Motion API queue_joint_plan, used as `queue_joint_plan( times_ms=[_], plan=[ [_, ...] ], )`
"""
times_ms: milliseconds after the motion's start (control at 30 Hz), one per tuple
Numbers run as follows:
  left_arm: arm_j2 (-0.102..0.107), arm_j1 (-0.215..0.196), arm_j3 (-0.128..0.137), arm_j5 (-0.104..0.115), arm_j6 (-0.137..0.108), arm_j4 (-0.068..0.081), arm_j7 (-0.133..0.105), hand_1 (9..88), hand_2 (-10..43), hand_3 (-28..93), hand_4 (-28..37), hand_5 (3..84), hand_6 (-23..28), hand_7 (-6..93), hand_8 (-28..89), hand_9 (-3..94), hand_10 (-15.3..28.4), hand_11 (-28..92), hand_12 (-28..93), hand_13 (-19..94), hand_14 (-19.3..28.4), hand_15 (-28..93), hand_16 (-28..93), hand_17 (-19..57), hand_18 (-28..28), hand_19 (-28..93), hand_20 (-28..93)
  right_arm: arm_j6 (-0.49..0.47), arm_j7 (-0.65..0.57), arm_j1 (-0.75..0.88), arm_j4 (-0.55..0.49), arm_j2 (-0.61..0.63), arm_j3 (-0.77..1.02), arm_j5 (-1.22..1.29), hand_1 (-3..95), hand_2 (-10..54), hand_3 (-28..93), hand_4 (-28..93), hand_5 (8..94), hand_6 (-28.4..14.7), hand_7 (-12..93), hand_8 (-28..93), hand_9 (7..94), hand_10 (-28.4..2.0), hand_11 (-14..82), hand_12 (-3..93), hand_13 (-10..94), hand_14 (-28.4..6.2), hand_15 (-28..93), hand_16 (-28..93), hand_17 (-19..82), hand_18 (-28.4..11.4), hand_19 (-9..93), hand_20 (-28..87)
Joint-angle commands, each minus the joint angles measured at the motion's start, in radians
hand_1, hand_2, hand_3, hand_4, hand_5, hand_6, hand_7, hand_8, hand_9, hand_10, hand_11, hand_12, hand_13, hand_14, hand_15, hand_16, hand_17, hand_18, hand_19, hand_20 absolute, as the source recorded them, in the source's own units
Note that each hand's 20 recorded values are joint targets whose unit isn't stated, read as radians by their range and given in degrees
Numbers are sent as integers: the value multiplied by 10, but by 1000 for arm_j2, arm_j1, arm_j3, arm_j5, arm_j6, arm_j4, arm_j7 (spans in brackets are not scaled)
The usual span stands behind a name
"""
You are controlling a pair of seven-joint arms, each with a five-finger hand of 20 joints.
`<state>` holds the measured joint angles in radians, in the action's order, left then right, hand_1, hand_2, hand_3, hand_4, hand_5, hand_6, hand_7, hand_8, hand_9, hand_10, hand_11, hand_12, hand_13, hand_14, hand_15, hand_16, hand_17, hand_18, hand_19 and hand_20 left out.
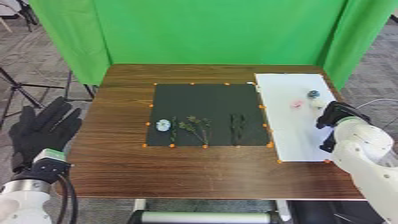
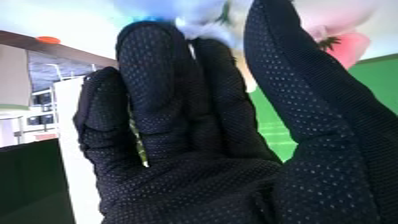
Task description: Arrange flowers
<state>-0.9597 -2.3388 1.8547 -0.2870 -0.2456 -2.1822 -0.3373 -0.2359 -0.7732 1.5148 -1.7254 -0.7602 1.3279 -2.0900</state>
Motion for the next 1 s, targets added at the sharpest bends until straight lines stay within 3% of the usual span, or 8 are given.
queue_joint_plan(
  times_ms=[33, 100, 167, 233, 400, 633, 833, 1000],
  plan=[
    [-11, -9, -9, 6, -12, -7, 1, 261, 80, 708, -283, 374, 80, 176, -93, 306, 148, 226, 106, 214, 155, 369, -75, -59, 137, 274, 83, 132, 6, 15, 0, -6, -53, -57, 558, -95, 671, -282, 648, -14, 321, -11, 714, -110, 163, 256, 653, -97, 604, 366, 363, -228, 858, 374],
    [-8, -13, -13, 11, -11, -2, -10, 261, 80, 709, -283, 374, 80, 176, -93, 306, 148, 226, 106, 214, 155, 370, -75, -59, 137, 275, 83, 161, 6, 13, 1, -3, -66, -69, 582, -94, 674, -282, 691, -3, 340, -5, 782, -90, 84, 327, 677, -91, 588, 382, 371, -224, 859, 377],
    [-7, -13, -13, 12, -11, -2, -10, 261, 80, 709, -283, 375, 80, 175, -94, 307, 149, 226, 106, 215, 154, 370, -75, -59, 137, 275, 83, 174, 7, 7, -2, -1, -70, -76, 592, -84, 674, -282, 709, -2, 347, 1, 801, -84, 66, 340, 682, -89, 585, 386, 375, -222, 860, 378],
    [-2, -23, -17, 17, -20, -11, -26, 261, 81, 708, -283, 375, 80, 176, -93, 308, 149, 227, 107, 215, 154, 370, -76, -59, 137, 275, 83, 193, 9, 10, -11, 4, -62, -88, 598, -79, 668, -282, 714, -2, 347, 5, 801, -84, 59, 336, 681, -87, 584, 389, 375, -221, 860, 379],
    [-3, -17, -20, 16, -20, -7, -18, 262, 81, 708, -283, 375, 80, 177, -94, 309, 149, 228, 107, 216, 154, 370, -77, -58, 137, 274, 83, 251, 7, 17, -38, 13, -59, -127, 607, -73, 663, -282, 719, -6, 350, 21, 796, -82, 55, 330, 680, -80, 579, 393, 375, -217, 861, 382],
    [-3, -23, -12, 23, -23, -10, -27, 262, 82, 707, -283, 375, 79, 179, -95, 309, 148, 227, 106, 216, 154, 370, -77, -58, 137, 274, 83, 276, 84, -33, -158, -1, -109, -152, 603, -77, 686, -283, 726, -11, 359, 48, 802, -83, 55, 328, 685, -75, 568, 407, 379, -217, 866, 386],
    [3, -23, -14, 37, -32, -8, -36, 262, 81, 707, -283, 375, 79, 181, -96, 309, 148, 228, 106, 217, 153, 371, -78, -58, 137, 274, 83, 288, 177, -201, -192, -117, -260, -124, 604, -77, 687, -283, 732, -13, 351, 49, 803, -85, 52, 325, 683, -73, 562, 413, 377, -216, 866, 387],
    [9, 4, -24, 36, -27, 3, -14, 262, 81, 709, -283, 376, 78, 184, -97, 311, 148, 228, 105, 219, 152, 372, -78, -58, 137, 274, 83, 288, 252, -338, -158, -258, -391, -48, 602, -79, 690, -283, 735, -12, 349, 49, 804, -86, 52, 324, 683, -71, 558, 418, 376, -215, 864, 388]
  ],
)
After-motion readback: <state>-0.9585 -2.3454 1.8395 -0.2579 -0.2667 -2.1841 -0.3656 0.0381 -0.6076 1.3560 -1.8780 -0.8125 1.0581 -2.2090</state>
